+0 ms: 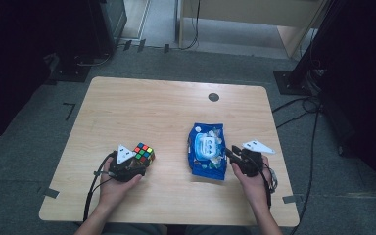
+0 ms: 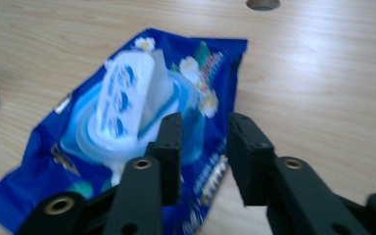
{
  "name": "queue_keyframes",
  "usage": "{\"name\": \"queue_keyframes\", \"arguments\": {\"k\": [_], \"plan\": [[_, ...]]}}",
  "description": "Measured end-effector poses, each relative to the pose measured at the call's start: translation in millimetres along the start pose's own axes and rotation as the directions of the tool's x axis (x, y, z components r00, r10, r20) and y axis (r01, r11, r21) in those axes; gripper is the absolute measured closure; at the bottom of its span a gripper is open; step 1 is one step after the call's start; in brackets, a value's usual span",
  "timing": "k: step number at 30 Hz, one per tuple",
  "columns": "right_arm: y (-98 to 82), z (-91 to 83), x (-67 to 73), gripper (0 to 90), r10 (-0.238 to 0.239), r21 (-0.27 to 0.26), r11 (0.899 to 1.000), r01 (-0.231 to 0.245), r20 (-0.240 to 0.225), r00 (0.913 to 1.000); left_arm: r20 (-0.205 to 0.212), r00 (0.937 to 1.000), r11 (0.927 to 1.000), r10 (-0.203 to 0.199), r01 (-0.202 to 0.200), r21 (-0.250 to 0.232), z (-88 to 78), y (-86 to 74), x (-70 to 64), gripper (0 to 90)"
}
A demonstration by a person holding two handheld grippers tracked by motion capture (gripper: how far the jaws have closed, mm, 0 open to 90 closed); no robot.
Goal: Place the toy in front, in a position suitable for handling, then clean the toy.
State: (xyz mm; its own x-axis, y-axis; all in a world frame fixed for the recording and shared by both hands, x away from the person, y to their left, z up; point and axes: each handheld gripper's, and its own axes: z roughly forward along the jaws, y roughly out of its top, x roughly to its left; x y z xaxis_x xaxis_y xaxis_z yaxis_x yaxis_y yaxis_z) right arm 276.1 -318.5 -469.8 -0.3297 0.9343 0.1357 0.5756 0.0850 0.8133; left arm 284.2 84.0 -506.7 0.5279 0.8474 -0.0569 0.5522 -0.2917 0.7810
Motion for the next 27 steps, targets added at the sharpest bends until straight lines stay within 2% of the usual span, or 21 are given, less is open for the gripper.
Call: {"name": "queue_keyframes", "arguments": {"k": [3,6,8,10,13,14,15,20,24,27], "plan": [[13.0,12.9,4.0,71.8,0.010,0.007,1.000,-0.010,-0.022,0.9997,-0.012,0.9995,0.9996,0.028,-0.028,-0.001,0.9,-1.1,-3.2,33.9],[22.8,19.1,11.1,60.6,0.033,-0.017,0.999,-0.034,-0.021,0.9992,-0.026,0.9987,0.9991,0.043,-0.043,-0.004,1.2,-2.5,-5.8,33.9],[27.8,20.2,15.7,57.3,0.046,-0.038,0.998,-0.046,-0.011,0.9989,-0.027,0.9987,0.9991,0.043,-0.043,-0.006,1.2,-3.1,-5.9,33.8],[31.8,21.1,19.5,52.9,0.067,-0.053,0.996,-0.068,-0.028,0.9974,-0.028,0.9987,0.9991,0.041,-0.041,-0.005,1.6,-3.4,-6.2,33.7],[35.8,24.0,24.8,48.0,0.070,-0.040,0.997,-0.071,-0.039,0.9968,-0.033,0.9986,0.9991,0.041,-0.041,-0.002,2.5,-3.6,-6.7,33.6],[37.7,26.1,28.2,44.8,0.063,-0.031,0.997,-0.064,-0.042,0.9971,-0.034,0.9984,0.9990,0.045,-0.045,0.000,3.0,-3.9,-7.3,33.6],[42.2,31.5,37.6,42.0,0.035,-0.010,0.999,-0.035,-0.022,0.9992,-0.033,0.9982,0.9987,0.051,-0.050,0.003,3.1,-4.2,-8.0,33.6],[50.4,43.4,49.8,41.8,-0.013,0.000,1.000,0.013,-0.003,0.9999,-0.031,0.9979,0.9984,0.057,-0.057,0.003,3.6,-5.2,-10.0,33.6],[53.4,55.9,57.9,41.1,-0.034,0.035,0.999,0.034,0.005,0.9994,-0.027,0.9982,0.9985,0.054,-0.054,0.005,3.7,-5.2,-9.4,33.5],[52.3,63.4,63.1,40.5,-0.072,0.062,0.996,0.069,0.045,0.9964,-0.023,0.9986,0.9988,0.048,-0.048,0.003,4.0,-5.2,-9.1,33.5]]}}
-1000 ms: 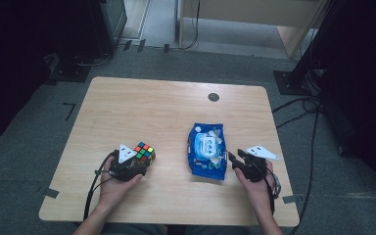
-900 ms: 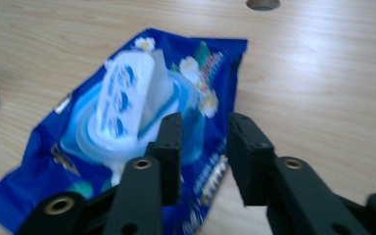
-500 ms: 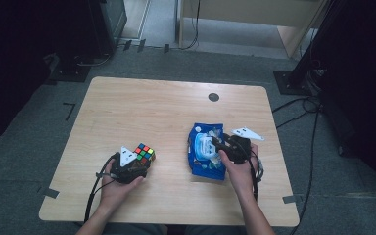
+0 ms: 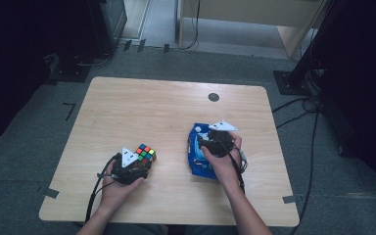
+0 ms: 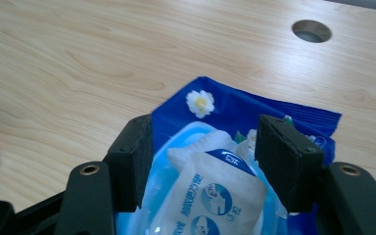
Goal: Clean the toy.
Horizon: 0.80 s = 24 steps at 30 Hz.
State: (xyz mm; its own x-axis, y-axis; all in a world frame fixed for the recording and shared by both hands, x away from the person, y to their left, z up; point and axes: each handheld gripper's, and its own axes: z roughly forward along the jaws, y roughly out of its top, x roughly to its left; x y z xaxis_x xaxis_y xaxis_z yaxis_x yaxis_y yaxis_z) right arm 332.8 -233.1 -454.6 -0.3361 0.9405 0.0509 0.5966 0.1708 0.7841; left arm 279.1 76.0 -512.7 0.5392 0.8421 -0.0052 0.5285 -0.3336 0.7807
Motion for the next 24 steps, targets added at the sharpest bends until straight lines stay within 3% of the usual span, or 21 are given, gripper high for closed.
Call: {"name": "queue_keyframes", "arguments": {"k": [2,7,13,14,15,21,24], "plan": [[-1.1,3.6,1.8,40.5,-0.019,0.013,1.000,0.019,0.037,0.9991,0.001,1.0000,1.0000,-0.001,0.001,0.000,0.0,-0.1,0.1,33.5],[-2.4,8.4,0.9,42.9,-0.034,0.034,0.999,0.032,0.067,0.9972,0.003,1.0000,1.0000,-0.002,0.002,0.000,0.0,-0.1,0.4,33.4],[-5.2,12.4,0.9,64.5,-0.078,0.072,0.995,0.074,0.065,0.9948,0.003,1.0000,1.0000,-0.005,0.005,0.000,0.1,-0.2,0.2,33.4],[-5.2,12.4,0.9,64.5,-0.078,0.072,0.995,0.074,0.065,0.9948,0.003,1.0000,1.0000,-0.005,0.005,0.000,0.1,-0.2,0.2,33.4],[-4.7,9.4,0.2,72.7,-0.081,0.059,0.995,0.077,0.055,0.9952,0.002,1.0000,1.0000,-0.004,0.004,0.000,0.1,-0.1,0.3,33.4],[-0.4,-5.0,-0.9,90.0,-0.100,-0.025,0.994,0.102,0.068,0.9926,0.003,1.0000,1.0000,-0.005,0.005,0.000,0.2,-0.2,0.2,33.4],[2.4,-13.1,-2.3,90.0,-0.094,-0.071,0.992,0.100,0.084,0.9920,0.003,1.0000,1.0000,-0.003,0.003,0.000,0.2,-0.1,0.5,33.4]]}}
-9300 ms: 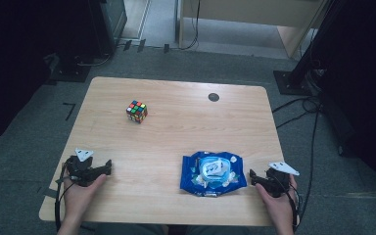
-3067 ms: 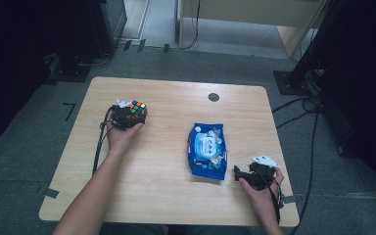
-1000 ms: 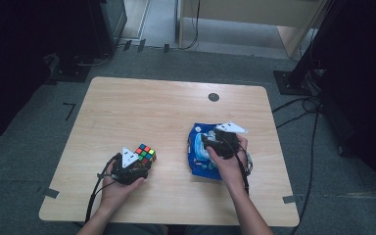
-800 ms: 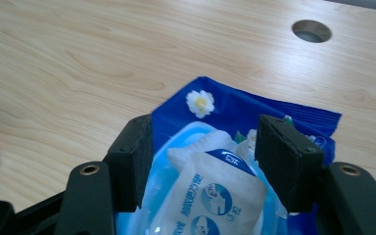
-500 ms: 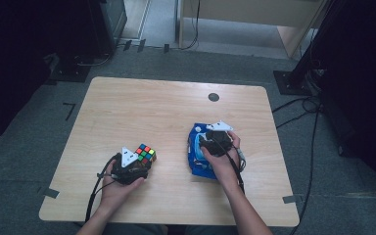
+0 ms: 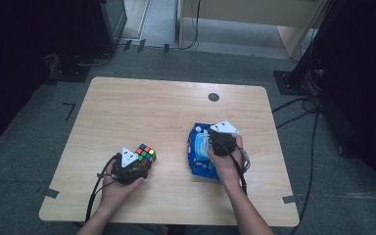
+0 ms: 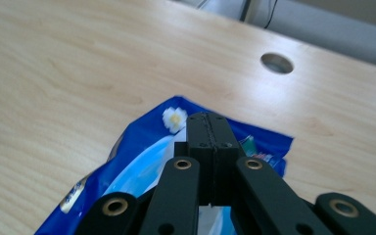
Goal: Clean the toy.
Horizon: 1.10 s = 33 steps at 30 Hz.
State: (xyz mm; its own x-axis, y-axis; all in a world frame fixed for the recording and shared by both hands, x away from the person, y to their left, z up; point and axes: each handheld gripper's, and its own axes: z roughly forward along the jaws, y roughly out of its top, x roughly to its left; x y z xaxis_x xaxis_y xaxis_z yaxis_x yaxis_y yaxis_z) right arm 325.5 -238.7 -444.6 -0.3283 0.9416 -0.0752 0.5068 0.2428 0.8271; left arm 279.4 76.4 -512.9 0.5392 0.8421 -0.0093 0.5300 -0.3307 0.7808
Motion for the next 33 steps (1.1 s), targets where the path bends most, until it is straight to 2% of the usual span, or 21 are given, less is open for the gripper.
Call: {"name": "queue_keyframes", "arguments": {"k": [6,8,9,11,14,18,20,21,22,25,26,27,29,31,33], "plan": [[9.0,-17.8,-9.9,90.0,0.032,-0.081,0.996,-0.032,0.000,0.9995,0.000,1.0000,1.0000,0.001,-0.001,0.000,0.1,0.0,-0.1,33.4],[10.3,-21.0,-13.1,90.0,0.043,-0.085,0.995,-0.043,-0.008,0.9990,0.000,1.0000,1.0000,0.000,0.000,0.000,0.1,0.1,-0.2,33.4],[10.1,-20.6,-14.6,90.0,0.048,-0.082,0.995,-0.050,-0.027,0.9985,0.001,1.0000,1.0000,0.000,0.000,0.000,0.2,0.1,-0.2,33.4],[8.4,-14.5,-15.1,75.3,0.056,-0.042,0.997,-0.059,-0.064,0.9964,0.001,1.0000,1.0000,0.002,-0.002,0.001,0.3,0.2,-0.2,33.4],[5.8,-4.5,-10.5,58.0,0.062,0.006,0.998,-0.062,-0.071,0.9955,0.000,1.0000,1.0000,0.001,-0.001,0.003,0.5,0.2,-0.3,33.4],[3.7,11.6,-2.7,49.0,0.075,0.062,0.995,-0.071,-0.057,0.9956,0.002,1.0000,1.0000,0.000,0.000,0.003,0.5,0.2,-0.2,33.4],[2.8,16.8,-1.2,49.1,0.066,0.076,0.995,-0.062,-0.050,0.9966,0.002,1.0000,1.0000,0.000,0.000,0.003,0.5,0.1,-0.2,33.4],[0.4,27.4,1.0,54.3,0.064,0.122,0.991,-0.059,-0.039,0.9972,0.003,1.0000,1.0000,-0.001,0.001,0.003,0.6,0.2,0.0,33.4],[0.0,29.1,1.0,59.4,0.063,0.129,0.990,-0.057,-0.038,0.9973,0.004,1.0000,1.0000,0.000,0.000,0.004,0.6,0.2,0.1,33.4],[-1.4,32.9,-1.0,82.4,0.053,0.156,0.987,-0.048,-0.023,0.9984,0.006,1.0000,1.0000,0.002,-0.002,0.006,0.5,0.2,0.4,33.4],[-1.4,32.9,-1.0,82.4,0.053,0.156,0.987,-0.048,-0.023,0.9984,0.006,1.0000,1.0000,0.002,-0.002,0.006,0.5,0.2,0.4,33.4],[0.1,28.3,-4.6,90.0,0.079,0.127,0.989,-0.073,-0.037,0.9962,0.006,1.0000,1.0000,0.001,-0.001,0.005,0.5,0.2,0.5,33.4],[1.9,23.1,-6.4,90.0,0.087,0.097,0.992,-0.082,-0.038,0.9955,0.006,1.0000,1.0000,0.002,-0.002,0.005,0.6,0.3,0.4,33.4],[4.0,16.0,-8.8,90.0,0.085,0.045,0.995,-0.083,-0.027,0.9960,0.005,1.0000,1.0000,0.003,-0.003,0.005,0.6,0.3,0.5,33.4],[6.5,6.8,-12.1,90.0,0.102,-0.015,0.995,-0.102,-0.019,0.9946,0.004,1.0000,1.0000,0.003,-0.003,0.004,0.6,0.3,0.4,33.4]]}}
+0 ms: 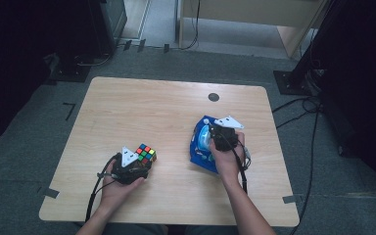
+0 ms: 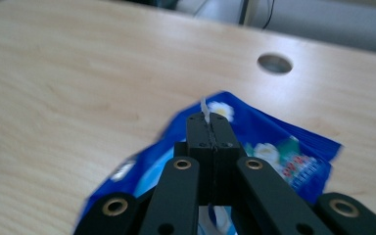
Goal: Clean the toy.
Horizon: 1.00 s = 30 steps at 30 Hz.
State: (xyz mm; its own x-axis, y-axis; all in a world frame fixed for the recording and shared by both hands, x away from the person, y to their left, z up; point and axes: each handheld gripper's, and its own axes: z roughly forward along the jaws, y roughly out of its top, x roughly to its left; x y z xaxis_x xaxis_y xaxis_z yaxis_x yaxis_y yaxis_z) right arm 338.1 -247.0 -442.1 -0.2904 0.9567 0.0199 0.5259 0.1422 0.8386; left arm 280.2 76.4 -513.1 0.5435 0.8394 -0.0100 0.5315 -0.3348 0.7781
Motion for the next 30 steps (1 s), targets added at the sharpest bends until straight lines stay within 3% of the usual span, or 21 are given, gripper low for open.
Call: {"name": "queue_keyframes", "arguments": {"k": [3,5,8,10,14,16,18,20,22,24,26,28,30], "plan": [[6.1,-12.8,-3.1,90.0,0.011,-0.066,0.998,-0.013,-0.020,0.9997,-0.002,1.0000,1.0000,-0.004,0.004,-0.002,0.3,-0.1,-0.6,33.4],[10.7,-20.8,-3.8,90.0,-0.005,-0.102,0.995,0.003,-0.021,0.9998,-0.002,1.0000,1.0000,-0.005,0.005,-0.003,0.4,-0.1,-0.9,33.4],[16.9,-35.5,-6.2,90.0,-0.014,-0.204,0.979,0.012,-0.005,0.9999,-0.003,1.0000,1.0000,-0.003,0.003,-0.002,0.4,-0.1,-0.9,33.4],[20.6,-41.2,-9.6,90.0,-0.014,-0.235,0.972,0.018,0.019,0.9997,-0.004,1.0000,1.0000,-0.004,0.004,-0.001,0.4,-0.1,-1.0,33.5],[23.5,-54.7,-15.1,90.0,0.003,-0.272,0.962,-0.002,0.004,1.0000,-0.003,1.0000,1.0000,-0.005,0.005,-0.001,0.5,-0.1,-0.9,33.4],[21.7,-61.2,-16.5,90.0,-0.017,-0.269,0.963,0.022,0.020,0.9997,-0.002,1.0000,1.0000,-0.005,0.005,-0.002,0.5,-0.2,-0.8,33.4],[15.4,-65.6,-21.4,90.0,-0.015,-0.242,0.970,0.021,0.027,0.9995,-0.001,1.0000,1.0000,-0.002,0.002,0.001,0.3,0.0,-0.5,33.5],[3.6,-64.3,-28.2,89.7,0.001,-0.170,0.985,0.005,0.030,0.9996,-0.002,1.0000,1.0000,-0.001,0.001,0.000,0.4,0.0,-0.7,33.4],[-13.8,-58.0,-35.3,88.5,-0.013,-0.089,0.996,0.018,0.054,0.9985,-0.001,1.0000,1.0000,-0.001,0.001,0.001,0.3,-0.1,-0.8,33.4],[-33.0,-52.2,-43.5,85.0,-0.015,-0.025,1.000,0.017,0.073,0.9972,-0.003,1.0000,1.0000,0.000,0.000,0.001,0.1,-0.2,-1.1,33.4],[-48.7,-49.2,-53.3,73.5,0.006,0.021,1.000,-0.008,0.071,0.9975,-0.004,1.0000,1.0000,0.004,-0.004,0.003,-0.2,-0.4,-1.2,33.5],[-60.0,-53.1,-62.8,64.3,0.035,0.008,0.999,-0.036,0.072,0.9968,-0.004,1.0000,1.0000,0.001,-0.001,0.001,0.0,-0.4,-1.4,33.4],[-67.4,-60.7,-71.7,57.0,0.086,-0.043,0.996,-0.084,0.046,0.9953,-0.005,1.0000,1.0000,0.003,-0.003,0.002,0.3,-0.2,-1.4,33.4]]}}
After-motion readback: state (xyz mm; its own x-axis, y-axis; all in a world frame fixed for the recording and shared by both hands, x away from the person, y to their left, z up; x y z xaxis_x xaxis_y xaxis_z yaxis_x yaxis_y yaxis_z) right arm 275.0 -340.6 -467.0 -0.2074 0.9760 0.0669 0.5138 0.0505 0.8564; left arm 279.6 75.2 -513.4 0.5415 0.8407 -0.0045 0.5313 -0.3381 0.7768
